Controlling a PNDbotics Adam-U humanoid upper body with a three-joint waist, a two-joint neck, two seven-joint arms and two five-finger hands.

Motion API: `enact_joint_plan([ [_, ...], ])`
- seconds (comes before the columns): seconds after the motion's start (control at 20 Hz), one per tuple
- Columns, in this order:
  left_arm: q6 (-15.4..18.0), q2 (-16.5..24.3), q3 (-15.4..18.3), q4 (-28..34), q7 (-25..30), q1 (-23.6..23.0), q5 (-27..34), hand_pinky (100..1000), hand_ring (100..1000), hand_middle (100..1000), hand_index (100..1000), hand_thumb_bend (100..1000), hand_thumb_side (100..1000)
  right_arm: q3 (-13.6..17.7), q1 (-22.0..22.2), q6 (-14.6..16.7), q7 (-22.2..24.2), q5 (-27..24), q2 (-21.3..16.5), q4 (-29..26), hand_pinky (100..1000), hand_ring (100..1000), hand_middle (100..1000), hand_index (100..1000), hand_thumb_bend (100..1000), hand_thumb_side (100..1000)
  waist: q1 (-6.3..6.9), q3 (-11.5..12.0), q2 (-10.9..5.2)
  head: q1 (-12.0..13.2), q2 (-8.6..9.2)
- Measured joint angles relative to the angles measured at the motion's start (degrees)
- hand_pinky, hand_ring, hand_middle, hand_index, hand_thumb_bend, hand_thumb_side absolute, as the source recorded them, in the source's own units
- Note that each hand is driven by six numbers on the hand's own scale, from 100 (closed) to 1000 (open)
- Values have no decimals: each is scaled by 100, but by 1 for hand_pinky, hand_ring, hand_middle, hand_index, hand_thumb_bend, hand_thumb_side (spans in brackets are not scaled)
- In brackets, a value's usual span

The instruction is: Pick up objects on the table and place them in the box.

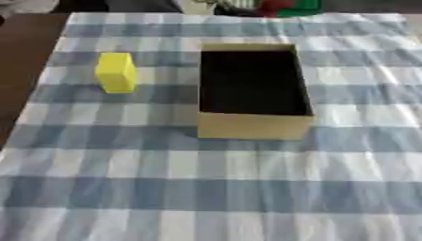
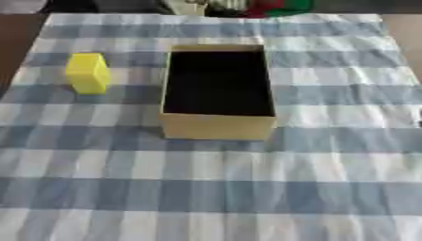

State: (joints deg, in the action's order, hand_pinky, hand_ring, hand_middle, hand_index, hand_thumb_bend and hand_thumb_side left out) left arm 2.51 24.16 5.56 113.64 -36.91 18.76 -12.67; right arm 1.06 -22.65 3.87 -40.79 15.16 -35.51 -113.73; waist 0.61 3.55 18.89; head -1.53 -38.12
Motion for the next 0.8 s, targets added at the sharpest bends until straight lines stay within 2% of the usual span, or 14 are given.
enact_joint_plan([
  [0.35, -9, 6, 0, 0, 8, 18, -3, 793, 771, 728, 845, 375, 484, 0, 1, -10, 12, -14, 0, 0, 833, 802, 782, 830, 100, 674, 2, -3, 0, -5, -33],
  [0.5, -117, 146, 0, 0, 116, 161, -61, 796, 775, 732, 845, 372, 482, 0, 10, -11, 14, -16, 0, 0, 833, 802, 782, 830, 100, 674, 5, -3, -17, -5, -47],
  [0.65, -508, 470, -10, 0, 552, 443, -194, 800, 778, 735, 843, 368, 482, -1, 48, -13, 18, -18, 0, 0, 833, 802, 782, 830, 100, 675, 23, 2, -65, -4, -57],
  [0.8, -1047, 945, -96, -93, 1444, 871, -474, 807, 784, 741, 842, 351, 512, -3, 49, -23, 37, -24, 0, 0, 833, 802, 781, 829, 100, 675, 50, 2, -119, -1, -58],
])
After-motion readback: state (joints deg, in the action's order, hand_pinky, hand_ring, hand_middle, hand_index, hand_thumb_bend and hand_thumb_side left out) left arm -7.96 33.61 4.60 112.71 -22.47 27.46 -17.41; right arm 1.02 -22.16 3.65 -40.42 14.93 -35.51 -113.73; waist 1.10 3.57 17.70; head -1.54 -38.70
